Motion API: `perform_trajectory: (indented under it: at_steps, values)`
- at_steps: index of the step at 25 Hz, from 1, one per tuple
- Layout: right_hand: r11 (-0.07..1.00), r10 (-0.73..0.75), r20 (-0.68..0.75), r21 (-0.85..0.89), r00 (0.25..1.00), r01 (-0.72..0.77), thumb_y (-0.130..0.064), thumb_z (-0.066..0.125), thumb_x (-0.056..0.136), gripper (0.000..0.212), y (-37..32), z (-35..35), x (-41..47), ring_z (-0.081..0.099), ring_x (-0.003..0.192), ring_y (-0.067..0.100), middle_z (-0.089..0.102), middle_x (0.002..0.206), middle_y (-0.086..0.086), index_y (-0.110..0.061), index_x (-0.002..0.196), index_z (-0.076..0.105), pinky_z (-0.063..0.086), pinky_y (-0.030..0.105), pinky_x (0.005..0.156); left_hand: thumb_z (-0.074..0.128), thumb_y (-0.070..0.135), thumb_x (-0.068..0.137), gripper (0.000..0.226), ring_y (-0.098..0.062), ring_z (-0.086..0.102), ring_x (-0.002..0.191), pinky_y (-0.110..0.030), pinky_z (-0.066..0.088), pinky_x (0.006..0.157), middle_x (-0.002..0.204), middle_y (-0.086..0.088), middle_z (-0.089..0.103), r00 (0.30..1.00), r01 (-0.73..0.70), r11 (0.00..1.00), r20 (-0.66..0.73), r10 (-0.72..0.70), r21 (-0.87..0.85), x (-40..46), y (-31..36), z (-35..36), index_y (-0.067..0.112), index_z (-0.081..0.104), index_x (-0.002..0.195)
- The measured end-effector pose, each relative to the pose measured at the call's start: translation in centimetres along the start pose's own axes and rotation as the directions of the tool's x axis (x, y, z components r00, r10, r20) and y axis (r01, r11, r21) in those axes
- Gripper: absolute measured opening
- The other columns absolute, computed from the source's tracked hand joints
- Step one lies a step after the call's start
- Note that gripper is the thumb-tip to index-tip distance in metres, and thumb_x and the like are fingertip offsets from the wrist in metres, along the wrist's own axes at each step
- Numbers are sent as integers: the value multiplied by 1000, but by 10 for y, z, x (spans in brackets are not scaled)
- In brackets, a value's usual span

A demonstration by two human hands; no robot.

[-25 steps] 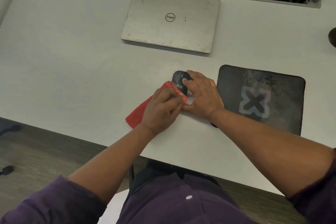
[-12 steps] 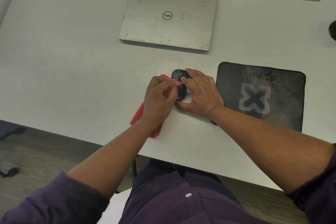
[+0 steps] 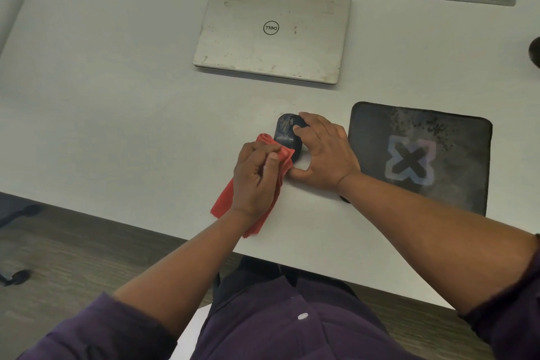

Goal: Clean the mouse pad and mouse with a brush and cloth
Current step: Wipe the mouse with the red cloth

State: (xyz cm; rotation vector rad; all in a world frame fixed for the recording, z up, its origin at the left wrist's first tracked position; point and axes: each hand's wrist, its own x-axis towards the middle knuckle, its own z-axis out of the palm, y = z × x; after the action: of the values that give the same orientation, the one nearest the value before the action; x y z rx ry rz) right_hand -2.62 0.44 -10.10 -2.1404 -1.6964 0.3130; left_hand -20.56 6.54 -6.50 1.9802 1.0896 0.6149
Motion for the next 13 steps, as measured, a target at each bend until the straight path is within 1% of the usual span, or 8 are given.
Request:
perform_trajectory:
  at_steps: [2,4,5,8,10,12,13]
  values:
    - [1000,-12,-4,13,1000,12,-68,60,71,77,-1,0,-1,34,141,27,38,153,6,-23,133,46,28,44,110,64,26,95,24,-3,51,107,-8,35,88,110,-2,59,1000,2,1000,31,-2,25,-1,-1,-1,14,66,115]
    - [999,-26,-6,20,1000,26,-62,62,71,75,-1,-1,-1,36,140,29,40,152,8,-21,132,46,29,46,109,76,23,86,34,4,46,107,-6,34,87,113,-2,55,997,24,999,71,-26,31,0,-3,0,14,62,116]
    - [999,-30,-3,18,1000,30,-60,62,70,75,-1,-2,-1,36,140,30,40,152,9,-20,132,46,29,46,109,79,24,83,38,6,46,107,-5,36,87,114,0,55,996,53,998,67,-55,26,2,-3,2,15,61,114]
    - [999,-31,21,9,999,30,-56,60,71,73,-3,-7,0,37,139,31,40,151,11,-18,133,48,28,46,109,84,35,74,43,-1,53,104,-11,46,82,113,6,55,989,145,989,29,-145,-8,6,0,5,18,61,107]
    - [1000,-20,36,11,999,20,-52,57,71,72,-4,-9,0,36,140,31,40,152,11,-17,133,49,27,46,109,82,42,74,42,-3,54,104,-12,46,82,109,6,57,991,136,991,21,-136,1,6,-1,7,19,62,103]
    - [1000,-12,46,27,999,10,-48,54,70,71,-6,-11,0,36,140,32,41,152,12,-16,133,50,28,47,109,79,39,76,35,-5,55,103,-14,45,83,105,5,61,995,95,995,18,-95,28,6,-3,7,19,62,100]
    - [999,-9,52,34,999,7,-46,53,69,71,-6,-12,0,37,140,33,41,152,12,-15,133,51,29,47,108,78,33,78,30,-7,56,101,-18,46,84,103,5,62,997,78,996,24,-79,40,6,-4,5,18,63,99]
